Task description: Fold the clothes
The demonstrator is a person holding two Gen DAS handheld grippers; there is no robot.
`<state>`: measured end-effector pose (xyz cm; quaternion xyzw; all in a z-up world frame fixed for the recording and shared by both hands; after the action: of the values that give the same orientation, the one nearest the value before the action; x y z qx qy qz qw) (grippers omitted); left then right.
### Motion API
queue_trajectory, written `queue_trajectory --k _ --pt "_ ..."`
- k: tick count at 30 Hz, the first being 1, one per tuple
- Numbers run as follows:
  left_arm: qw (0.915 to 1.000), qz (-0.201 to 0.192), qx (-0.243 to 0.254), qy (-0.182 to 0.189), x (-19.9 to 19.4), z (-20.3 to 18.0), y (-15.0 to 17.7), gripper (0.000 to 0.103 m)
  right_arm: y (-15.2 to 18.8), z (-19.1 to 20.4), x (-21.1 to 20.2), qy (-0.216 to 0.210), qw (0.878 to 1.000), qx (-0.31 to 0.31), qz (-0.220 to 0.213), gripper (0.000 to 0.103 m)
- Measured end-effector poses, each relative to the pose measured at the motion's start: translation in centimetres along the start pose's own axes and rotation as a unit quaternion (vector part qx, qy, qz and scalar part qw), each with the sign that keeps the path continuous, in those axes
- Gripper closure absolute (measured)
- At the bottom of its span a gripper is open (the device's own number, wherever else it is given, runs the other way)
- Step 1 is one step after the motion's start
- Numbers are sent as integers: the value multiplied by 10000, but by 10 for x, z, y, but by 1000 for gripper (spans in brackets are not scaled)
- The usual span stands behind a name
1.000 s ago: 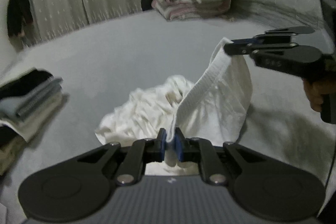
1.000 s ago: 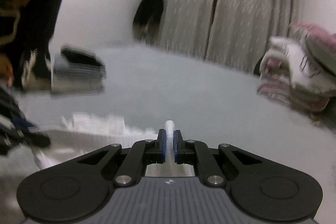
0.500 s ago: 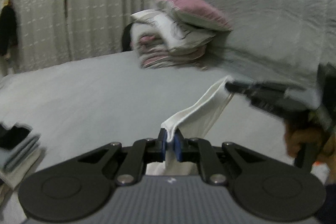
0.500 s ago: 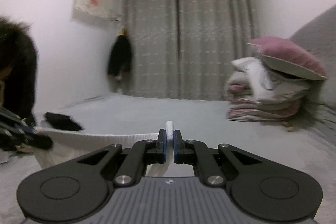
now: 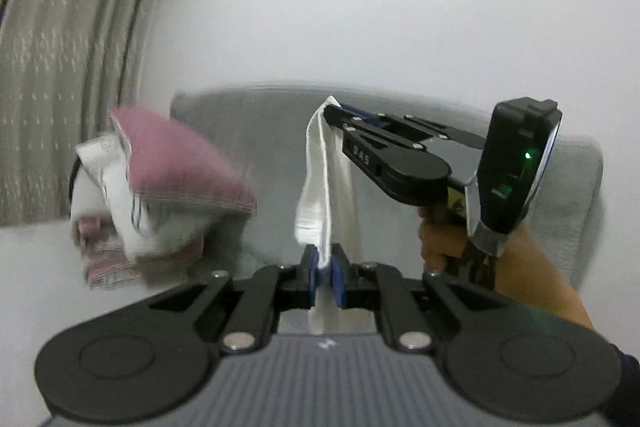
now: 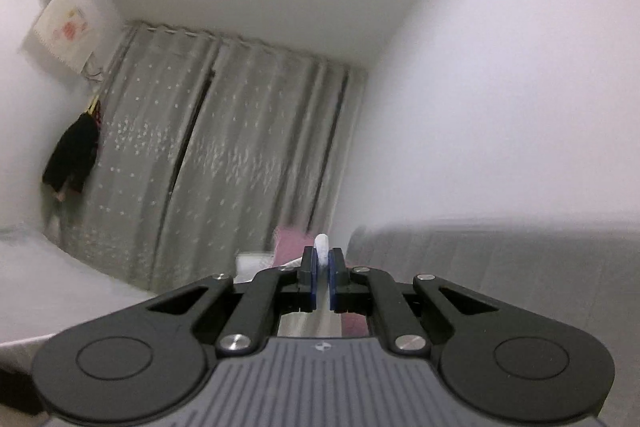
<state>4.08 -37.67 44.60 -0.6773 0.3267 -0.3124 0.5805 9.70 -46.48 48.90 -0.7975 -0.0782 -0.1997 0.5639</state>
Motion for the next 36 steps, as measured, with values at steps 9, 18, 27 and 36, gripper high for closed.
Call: queue_trajectory --k 9,18,27,36 --pt "9848 -108 -878 -1495 -113 161 51 95 -7 183 31 -1474 9886 -192 -252 97" --pt "8980 1115 -2446 -3483 -307 302 296 95 207 552 -57 -4049 8990 -157 1663 97" --pt "8451 1691 -2414 -4460 -373 363 365 58 296 650 -162 -4337 8587 -82 2728 72" --pt "8606 1725 -2484 -4097 -346 348 356 55 284 466 -160 -3022 8828 1044 3441 50"
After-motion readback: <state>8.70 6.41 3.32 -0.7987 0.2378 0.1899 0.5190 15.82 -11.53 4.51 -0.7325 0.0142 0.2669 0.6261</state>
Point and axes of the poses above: each gripper's, at about its wrist camera, not at the fingertips, and x roughly the way its jaws point, z to its left, y to its underside, the point moved 9 cm from there along x, roughly the way its jaws point, and after that the axes turned 14 degrees about -z, right-handed, at the moved point
